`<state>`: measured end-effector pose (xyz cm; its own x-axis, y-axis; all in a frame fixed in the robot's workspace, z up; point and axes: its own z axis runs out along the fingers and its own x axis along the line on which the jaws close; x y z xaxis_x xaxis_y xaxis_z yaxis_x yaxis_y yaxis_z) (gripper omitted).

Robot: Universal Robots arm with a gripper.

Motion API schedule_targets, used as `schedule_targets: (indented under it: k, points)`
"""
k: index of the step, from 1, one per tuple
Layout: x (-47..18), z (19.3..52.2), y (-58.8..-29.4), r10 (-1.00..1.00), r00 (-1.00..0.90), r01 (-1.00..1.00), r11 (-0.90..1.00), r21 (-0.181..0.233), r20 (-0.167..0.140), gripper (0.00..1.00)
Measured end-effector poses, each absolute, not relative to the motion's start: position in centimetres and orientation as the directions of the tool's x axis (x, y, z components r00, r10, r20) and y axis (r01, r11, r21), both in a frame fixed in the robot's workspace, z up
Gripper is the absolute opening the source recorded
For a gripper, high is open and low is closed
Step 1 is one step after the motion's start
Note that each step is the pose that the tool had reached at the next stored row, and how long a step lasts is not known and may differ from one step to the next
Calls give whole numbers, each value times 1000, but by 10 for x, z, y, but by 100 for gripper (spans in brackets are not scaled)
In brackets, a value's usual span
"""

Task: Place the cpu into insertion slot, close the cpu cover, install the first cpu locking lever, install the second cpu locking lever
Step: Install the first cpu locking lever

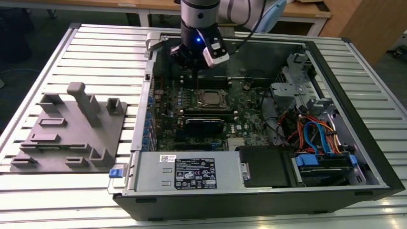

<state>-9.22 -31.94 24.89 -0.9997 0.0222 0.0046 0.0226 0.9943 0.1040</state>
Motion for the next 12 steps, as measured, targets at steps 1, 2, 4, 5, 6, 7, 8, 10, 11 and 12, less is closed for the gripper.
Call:
schedule_targets:
  k: [1, 2, 4, 5, 6, 7, 8, 10, 11, 12]
  points:
    - [-91, 249, -319, 22, -1000, 23, 994, 104, 5, 10]
    - [-90, 249, -319, 23, -1000, 23, 994, 104, 5, 10]
    - [-89, 249, -319, 23, -1000, 23, 994, 104, 5, 10]
    - [-87, 249, -319, 23, -1000, 24, 994, 104, 5, 10]
    - [-87, 249, -319, 23, -1000, 24, 994, 104, 5, 10]
    - [-86, 249, -319, 23, -1000, 24, 994, 104, 5, 10]
    - [-85, 249, -319, 23, -1000, 24, 994, 104, 5, 10]
    - [-83, 249, -319, 23, -1000, 24, 994, 104, 5, 10]
    - [-82, 249, -319, 23, -1000, 24, 994, 104, 5, 10]
    - [-81, 249, -319, 23, -1000, 24, 994, 104, 5, 10]
